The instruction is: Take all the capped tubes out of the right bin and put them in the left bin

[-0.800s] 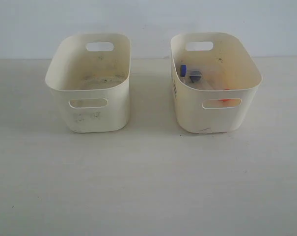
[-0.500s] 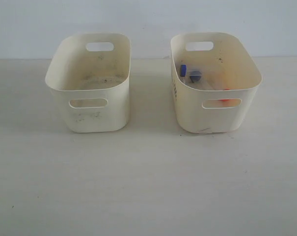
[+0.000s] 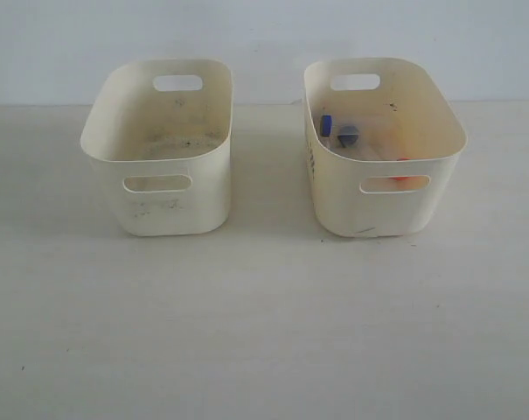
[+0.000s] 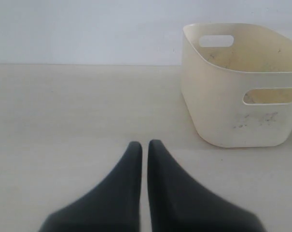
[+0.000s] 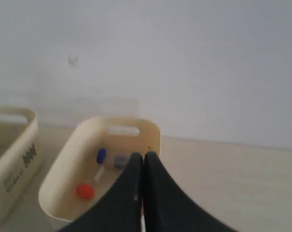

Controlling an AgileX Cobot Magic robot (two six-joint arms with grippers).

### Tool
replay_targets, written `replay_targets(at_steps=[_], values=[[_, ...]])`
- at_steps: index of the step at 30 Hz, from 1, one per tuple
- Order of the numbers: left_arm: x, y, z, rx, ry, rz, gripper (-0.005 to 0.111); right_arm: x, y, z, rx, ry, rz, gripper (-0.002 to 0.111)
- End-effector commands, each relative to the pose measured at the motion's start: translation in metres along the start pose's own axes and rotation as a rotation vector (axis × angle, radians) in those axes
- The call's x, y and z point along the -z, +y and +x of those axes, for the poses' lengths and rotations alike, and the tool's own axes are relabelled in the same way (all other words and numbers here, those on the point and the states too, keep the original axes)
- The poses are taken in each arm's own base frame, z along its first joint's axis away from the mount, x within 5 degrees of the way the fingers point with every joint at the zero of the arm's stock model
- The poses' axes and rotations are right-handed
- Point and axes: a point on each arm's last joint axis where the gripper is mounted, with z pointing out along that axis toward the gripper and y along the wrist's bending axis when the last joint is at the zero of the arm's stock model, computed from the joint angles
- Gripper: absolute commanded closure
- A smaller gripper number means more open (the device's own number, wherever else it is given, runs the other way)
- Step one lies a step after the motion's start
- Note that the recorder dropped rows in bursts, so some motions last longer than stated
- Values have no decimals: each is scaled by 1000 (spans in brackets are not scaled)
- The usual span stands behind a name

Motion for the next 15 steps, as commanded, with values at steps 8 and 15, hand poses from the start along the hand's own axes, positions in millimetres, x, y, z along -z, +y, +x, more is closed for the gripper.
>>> replay_targets(at_steps=[8, 15], values=[[0, 0, 1, 10, -1, 7, 103, -162, 20, -28, 474, 566, -340, 108], [0, 0, 1, 10, -1, 7, 103, -235, 21, 1, 639, 746, -497, 108]])
